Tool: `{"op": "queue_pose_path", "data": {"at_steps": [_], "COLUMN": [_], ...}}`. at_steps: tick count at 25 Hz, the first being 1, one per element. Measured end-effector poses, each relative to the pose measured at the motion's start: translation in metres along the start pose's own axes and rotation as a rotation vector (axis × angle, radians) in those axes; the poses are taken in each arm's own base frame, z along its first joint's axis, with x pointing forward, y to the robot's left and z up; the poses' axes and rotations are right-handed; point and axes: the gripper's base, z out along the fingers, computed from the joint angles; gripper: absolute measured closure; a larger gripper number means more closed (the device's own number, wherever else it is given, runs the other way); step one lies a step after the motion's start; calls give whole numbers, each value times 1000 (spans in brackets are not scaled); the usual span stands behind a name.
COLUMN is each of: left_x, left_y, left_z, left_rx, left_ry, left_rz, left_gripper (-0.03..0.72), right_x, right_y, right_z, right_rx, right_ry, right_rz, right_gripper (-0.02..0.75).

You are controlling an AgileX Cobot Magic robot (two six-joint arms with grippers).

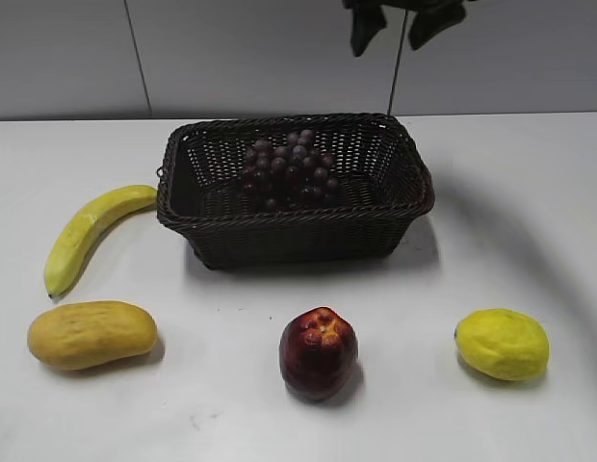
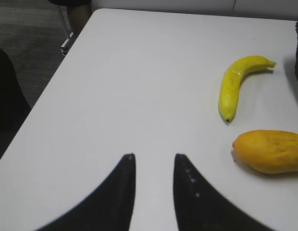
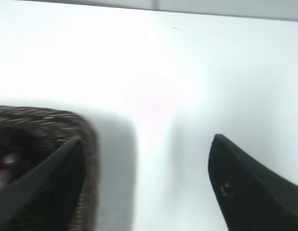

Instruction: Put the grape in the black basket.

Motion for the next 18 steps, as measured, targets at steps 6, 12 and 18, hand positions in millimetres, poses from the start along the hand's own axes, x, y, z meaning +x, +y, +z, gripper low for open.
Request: {"op": "queue_pose_path", "data": {"at_steps": [6,12,18], "left_x": [0,0,0], "left_y": [0,0,0], "left_z": [0,0,0], "left_rx": [0,0,0], "left_ry": [0,0,0], "left_rz": [0,0,0], "left_gripper": [473,473,473], "right_x": [0,4,14], "right_y": [-88,-122,-110], "right_z": [-5,-10,-56], "right_rx": [85,115,112], "right_ry": [5,7,11], "right_rz": [145,206,190], "right_gripper": [139,144,144]}}
